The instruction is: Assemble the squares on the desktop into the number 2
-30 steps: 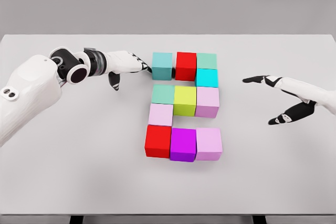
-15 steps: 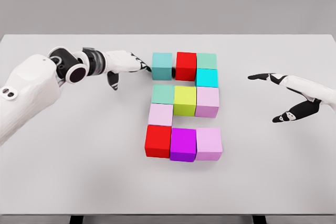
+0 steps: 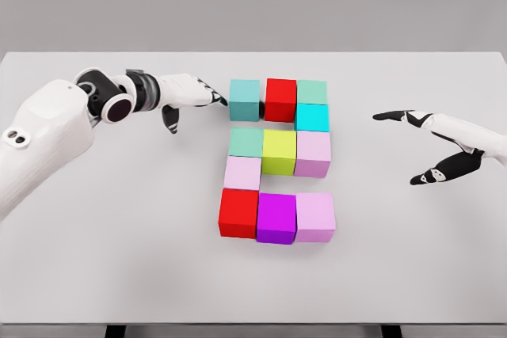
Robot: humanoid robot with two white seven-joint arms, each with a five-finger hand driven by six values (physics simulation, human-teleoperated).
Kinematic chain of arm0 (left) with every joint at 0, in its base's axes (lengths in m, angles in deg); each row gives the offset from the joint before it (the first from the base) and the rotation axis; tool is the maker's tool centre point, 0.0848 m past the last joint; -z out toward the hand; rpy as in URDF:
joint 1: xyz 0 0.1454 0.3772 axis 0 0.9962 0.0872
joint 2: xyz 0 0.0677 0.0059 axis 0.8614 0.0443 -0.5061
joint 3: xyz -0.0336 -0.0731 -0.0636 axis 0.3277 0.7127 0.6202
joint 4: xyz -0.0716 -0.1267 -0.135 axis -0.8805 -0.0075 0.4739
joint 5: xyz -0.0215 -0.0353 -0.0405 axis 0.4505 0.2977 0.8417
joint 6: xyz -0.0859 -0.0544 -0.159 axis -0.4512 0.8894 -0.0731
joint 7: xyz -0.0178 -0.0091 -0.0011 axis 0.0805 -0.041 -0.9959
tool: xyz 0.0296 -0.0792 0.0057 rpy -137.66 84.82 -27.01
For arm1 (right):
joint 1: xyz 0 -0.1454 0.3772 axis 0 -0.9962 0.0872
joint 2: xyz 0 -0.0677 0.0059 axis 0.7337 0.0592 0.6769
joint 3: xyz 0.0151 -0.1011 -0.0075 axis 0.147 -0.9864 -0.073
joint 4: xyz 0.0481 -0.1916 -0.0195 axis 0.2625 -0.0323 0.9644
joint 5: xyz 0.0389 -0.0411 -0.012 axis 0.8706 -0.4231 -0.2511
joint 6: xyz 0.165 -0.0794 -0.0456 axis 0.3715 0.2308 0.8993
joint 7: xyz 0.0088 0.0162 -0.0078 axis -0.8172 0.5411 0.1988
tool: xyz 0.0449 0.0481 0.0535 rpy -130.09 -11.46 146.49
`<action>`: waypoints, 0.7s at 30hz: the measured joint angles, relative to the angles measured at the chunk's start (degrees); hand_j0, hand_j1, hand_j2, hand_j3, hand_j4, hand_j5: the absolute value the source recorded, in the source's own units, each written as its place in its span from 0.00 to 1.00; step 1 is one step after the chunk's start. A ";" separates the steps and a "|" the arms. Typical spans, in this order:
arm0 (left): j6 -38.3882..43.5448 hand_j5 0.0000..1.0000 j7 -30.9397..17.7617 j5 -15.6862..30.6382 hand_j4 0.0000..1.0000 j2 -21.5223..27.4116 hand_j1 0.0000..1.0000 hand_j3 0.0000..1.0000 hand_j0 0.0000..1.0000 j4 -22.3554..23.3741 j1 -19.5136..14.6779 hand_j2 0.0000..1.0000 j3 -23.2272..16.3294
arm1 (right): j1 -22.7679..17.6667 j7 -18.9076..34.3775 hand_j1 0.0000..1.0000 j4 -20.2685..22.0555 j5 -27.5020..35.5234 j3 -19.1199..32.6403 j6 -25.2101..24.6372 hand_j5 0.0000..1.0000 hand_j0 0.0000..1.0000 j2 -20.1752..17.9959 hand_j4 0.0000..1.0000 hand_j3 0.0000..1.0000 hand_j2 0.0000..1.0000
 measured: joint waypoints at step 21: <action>-0.01 1.00 0.00 -0.16 1.00 -1.01 1.00 1.00 1.00 0.08 -0.62 1.00 0.00 | -0.09 0.00 1.00 0.24 0.00 0.00 0.00 1.00 1.00 0.00 1.00 1.00 1.00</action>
